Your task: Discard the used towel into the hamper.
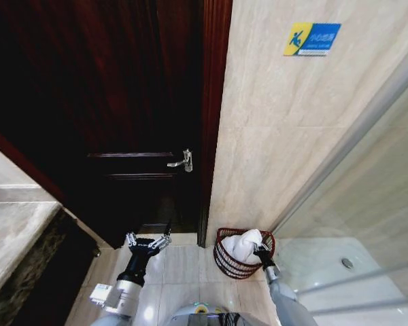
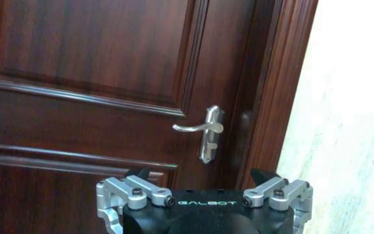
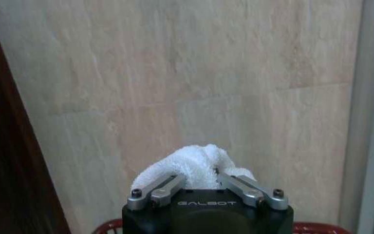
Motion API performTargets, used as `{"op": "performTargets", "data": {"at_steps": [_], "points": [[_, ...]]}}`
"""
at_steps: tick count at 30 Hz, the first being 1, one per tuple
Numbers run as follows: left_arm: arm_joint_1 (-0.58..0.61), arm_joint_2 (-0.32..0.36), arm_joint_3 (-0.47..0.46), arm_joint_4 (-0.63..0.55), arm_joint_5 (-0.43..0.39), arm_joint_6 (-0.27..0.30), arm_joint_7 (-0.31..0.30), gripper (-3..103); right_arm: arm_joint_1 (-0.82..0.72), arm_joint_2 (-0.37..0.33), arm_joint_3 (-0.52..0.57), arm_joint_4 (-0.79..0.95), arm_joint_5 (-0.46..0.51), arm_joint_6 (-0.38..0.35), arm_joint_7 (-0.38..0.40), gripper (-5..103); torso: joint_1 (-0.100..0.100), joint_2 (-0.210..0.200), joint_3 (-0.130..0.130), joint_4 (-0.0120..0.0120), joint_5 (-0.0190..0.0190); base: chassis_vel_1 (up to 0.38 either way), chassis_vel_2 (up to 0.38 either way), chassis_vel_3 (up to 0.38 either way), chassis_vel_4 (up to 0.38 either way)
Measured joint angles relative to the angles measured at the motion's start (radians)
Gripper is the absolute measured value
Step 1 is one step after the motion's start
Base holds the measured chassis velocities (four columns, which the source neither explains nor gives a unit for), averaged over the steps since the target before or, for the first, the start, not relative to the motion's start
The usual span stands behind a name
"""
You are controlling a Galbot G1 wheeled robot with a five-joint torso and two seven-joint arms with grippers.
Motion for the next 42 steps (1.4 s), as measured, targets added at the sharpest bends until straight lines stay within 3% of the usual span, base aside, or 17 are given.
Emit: {"op": "performTargets", "data": {"at_steps": [4,13,21,26,28,32,35,39,42], "points": [[0.000,0.000,0.000,0.000,0.000,0.000,0.000,100,-0.011,0.001,0.009,-0.004,-0.015,-0.017,0.000,4,-0.001,0.000,0.000,0.0000,0.0001,-0.019,0.006,-0.001,0.001],[0.000,0.000,0.000,0.000,0.000,0.000,0.000,100,-0.024,0.008,0.053,-0.018,-0.089,-0.141,-0.024,4,-0.002,0.000,0.000,0.0000,0.0001,0.000,0.000,0.000,0.000],[0.000,0.000,0.000,0.000,0.000,0.000,0.000,100,-0.036,0.012,0.086,-0.001,-0.100,-0.150,-0.032,4,-0.001,0.000,0.000,0.0000,0.0001,0.000,0.000,0.000,0.000],[0.000,0.000,0.000,0.000,0.000,0.000,0.000,100,-0.038,0.011,0.089,-0.001,-0.097,-0.140,-0.032,20,-0.003,-0.004,-0.002,0.0000,0.0001,0.000,0.000,0.000,0.000],[0.000,0.000,0.000,0.000,0.000,0.000,0.000,100,-0.040,0.010,0.088,0.001,-0.087,-0.133,-0.047,31,-0.013,-0.026,-0.014,0.0000,0.0002,0.000,0.000,0.000,0.000],[0.000,0.000,0.000,0.000,0.000,0.000,0.000,100,-0.038,0.010,0.087,0.001,-0.085,-0.131,-0.057,41,-0.023,-0.047,-0.025,0.0000,0.0002,0.000,0.000,0.000,0.000],[0.000,0.000,0.000,0.000,0.000,0.000,0.000,100,-0.036,0.015,0.088,0.008,-0.082,-0.126,-0.085,58,-0.037,-0.076,-0.040,0.0001,0.0002,0.000,0.000,0.000,0.000],[0.000,0.000,0.000,0.000,0.000,0.000,0.000,100,-0.040,0.015,0.090,0.016,-0.082,-0.127,-0.112,69,-0.046,-0.095,-0.051,0.0001,0.0002,0.000,0.000,0.000,0.000],[0.000,0.000,0.000,0.000,0.000,0.000,0.000,100,-0.071,0.012,0.110,0.046,-0.115,-0.148,-0.126,85,-0.057,-0.121,-0.065,0.0002,0.0002,0.000,0.000,0.000,0.000]]}}
